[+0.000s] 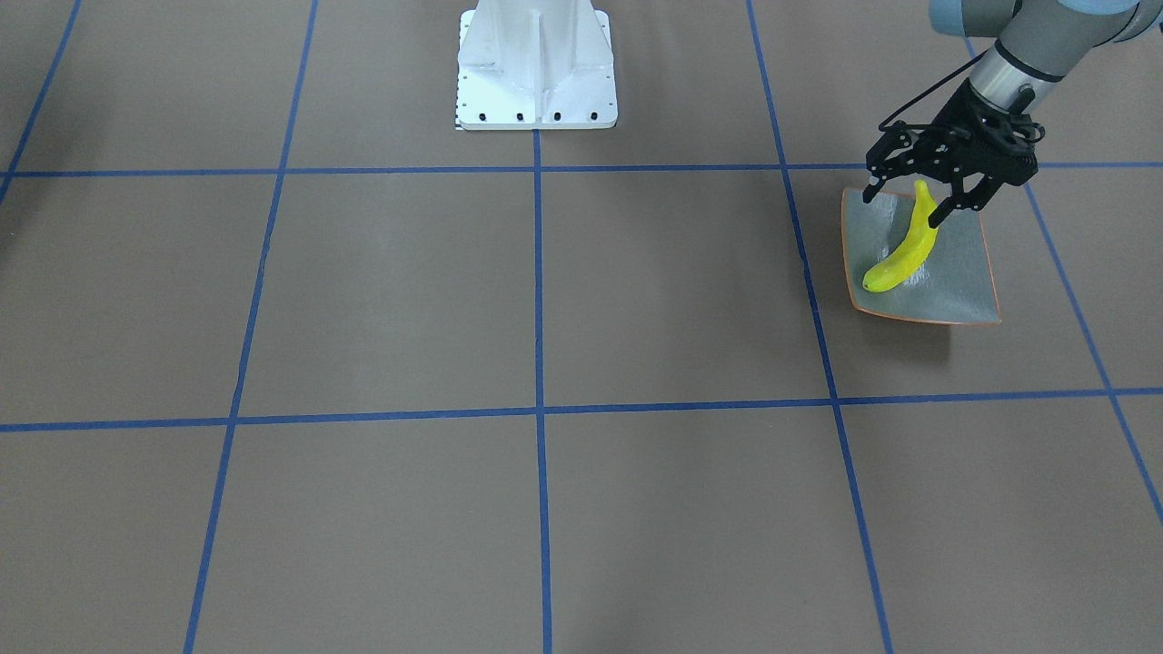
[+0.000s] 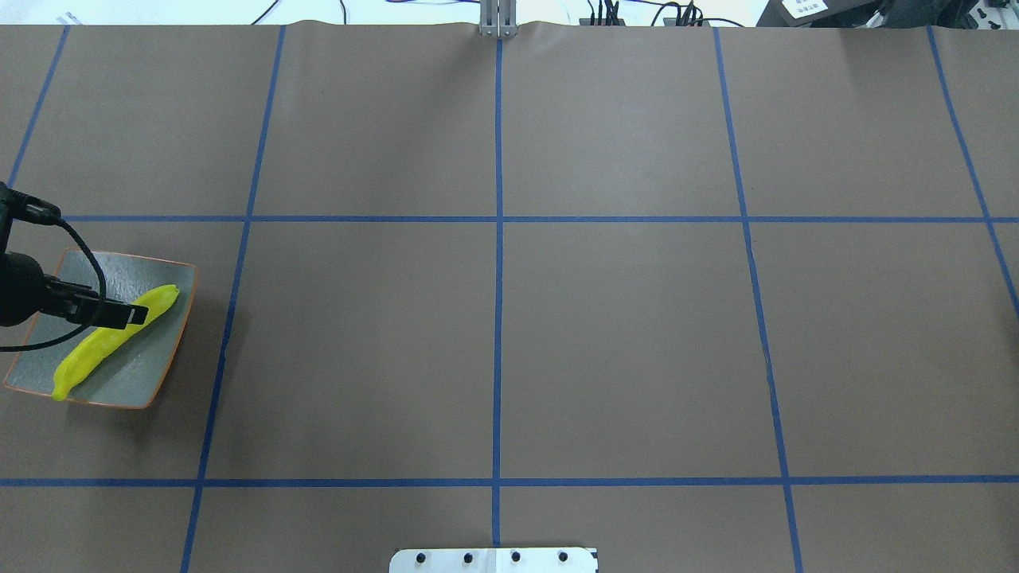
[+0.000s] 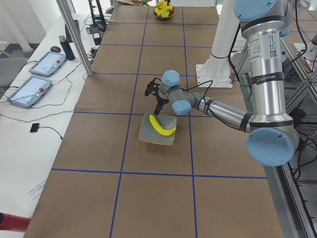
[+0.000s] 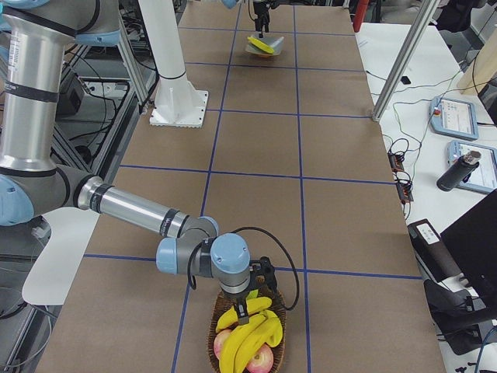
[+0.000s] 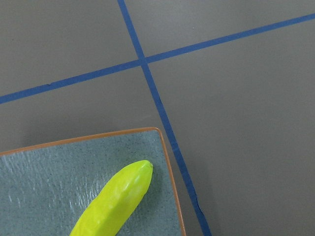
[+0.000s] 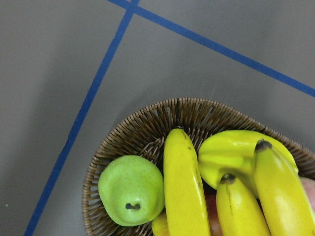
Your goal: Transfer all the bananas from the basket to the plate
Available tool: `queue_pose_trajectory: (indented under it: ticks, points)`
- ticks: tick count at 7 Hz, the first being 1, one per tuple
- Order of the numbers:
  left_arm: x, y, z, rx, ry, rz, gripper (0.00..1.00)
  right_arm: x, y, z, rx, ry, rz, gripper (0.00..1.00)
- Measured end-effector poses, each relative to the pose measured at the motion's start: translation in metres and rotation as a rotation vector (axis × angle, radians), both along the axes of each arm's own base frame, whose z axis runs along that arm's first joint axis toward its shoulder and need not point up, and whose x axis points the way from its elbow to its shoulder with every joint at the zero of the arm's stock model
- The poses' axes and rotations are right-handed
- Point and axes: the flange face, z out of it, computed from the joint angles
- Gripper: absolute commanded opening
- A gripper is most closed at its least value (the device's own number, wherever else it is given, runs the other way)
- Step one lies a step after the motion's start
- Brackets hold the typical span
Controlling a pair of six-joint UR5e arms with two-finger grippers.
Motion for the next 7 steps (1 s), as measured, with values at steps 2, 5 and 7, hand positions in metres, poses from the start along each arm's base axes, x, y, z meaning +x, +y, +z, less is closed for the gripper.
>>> queue_pose_trajectory:
  ticks: [2, 5, 7]
  points:
    - [-0.001, -0.001, 0.0, 0.0, -0.001, -0.003, 1.0, 0.0, 0.014, 0.026, 0.041, 0.023, 0.019, 0.75]
    - [-0.003, 0.0, 0.001, 0.0, -0.002, -0.007, 1.0, -0.007, 0.012, 0.026, 0.078, 0.017, 0.007, 0.71]
    - [-0.003, -0.001, 0.001, 0.0, -0.003, -0.007, 1.0, -0.015, 0.008, 0.023, 0.08, 0.008, -0.007, 0.71]
